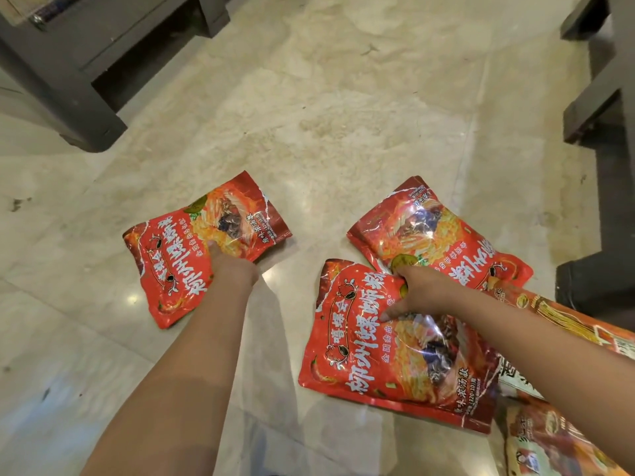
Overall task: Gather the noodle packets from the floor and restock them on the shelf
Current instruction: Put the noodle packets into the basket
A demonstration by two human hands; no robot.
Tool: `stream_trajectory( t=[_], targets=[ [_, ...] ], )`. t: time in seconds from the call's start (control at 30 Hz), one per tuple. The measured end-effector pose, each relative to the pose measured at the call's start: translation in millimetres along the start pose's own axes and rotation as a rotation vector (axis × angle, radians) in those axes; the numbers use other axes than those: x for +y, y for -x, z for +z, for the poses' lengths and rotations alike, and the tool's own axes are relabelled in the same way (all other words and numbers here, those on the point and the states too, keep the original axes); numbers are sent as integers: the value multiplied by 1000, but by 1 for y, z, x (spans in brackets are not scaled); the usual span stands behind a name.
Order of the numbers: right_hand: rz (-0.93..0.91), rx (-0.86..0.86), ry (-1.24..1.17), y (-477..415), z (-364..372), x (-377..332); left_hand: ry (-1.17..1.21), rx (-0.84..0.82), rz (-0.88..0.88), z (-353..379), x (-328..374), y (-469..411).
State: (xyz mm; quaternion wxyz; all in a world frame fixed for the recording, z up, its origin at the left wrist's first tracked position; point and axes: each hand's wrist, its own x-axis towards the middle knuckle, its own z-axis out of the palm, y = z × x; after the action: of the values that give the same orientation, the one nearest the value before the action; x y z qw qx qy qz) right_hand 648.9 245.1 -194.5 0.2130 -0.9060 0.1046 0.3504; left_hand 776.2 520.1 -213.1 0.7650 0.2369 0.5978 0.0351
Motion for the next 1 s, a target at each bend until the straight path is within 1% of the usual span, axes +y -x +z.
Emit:
stream_trajectory(
  t=[0.07, 0.13, 0.2, 0.33, 0.4, 0.47, 0.5, 0.57, 0.63, 0.73, 0.8, 0.93, 1.0],
  targets=[
    [-3, -7, -14, -1, 0, 2, -39, -6, -33, 0, 7, -3],
    [-8, -24, -17, -1, -1, 3, -43, -135, 35, -4, 12, -2],
    [-14, -36, 8, -2, -2, 3, -90, -201, 90, -11, 18, -9],
    [-26, -43, 177, -8, -4, 3, -224, -360, 148, -31, 26, -19],
    [-37, -54, 230, -11, -5, 4, -314, -381, 211, -40, 33, -29],
    [-55, -69, 217, -13, -7, 6, -378, -422, 288, -46, 42, -35],
    [-69, -83, 197, -12, -8, 5, -400, -470, 312, -49, 46, -37],
    [-91, -133, 153, -9, -11, 4, -423, -531, 340, -53, 53, -39],
    [-102, -220, 107, -6, -13, 3, -456, -544, 363, -54, 60, -41],
    [-115, -395, 40, -4, -9, 3, -501, -570, 393, -58, 69, -46],
    [-132, -467, 27, -5, -4, 5, -530, -560, 405, -61, 64, -40],
    [-151, -610, -120, -13, -3, 11, -591, -608, 324, -69, 48, -31],
    [-165, -631, -204, -16, -4, 15, -631, -611, 285, -69, 46, -33]
  ],
)
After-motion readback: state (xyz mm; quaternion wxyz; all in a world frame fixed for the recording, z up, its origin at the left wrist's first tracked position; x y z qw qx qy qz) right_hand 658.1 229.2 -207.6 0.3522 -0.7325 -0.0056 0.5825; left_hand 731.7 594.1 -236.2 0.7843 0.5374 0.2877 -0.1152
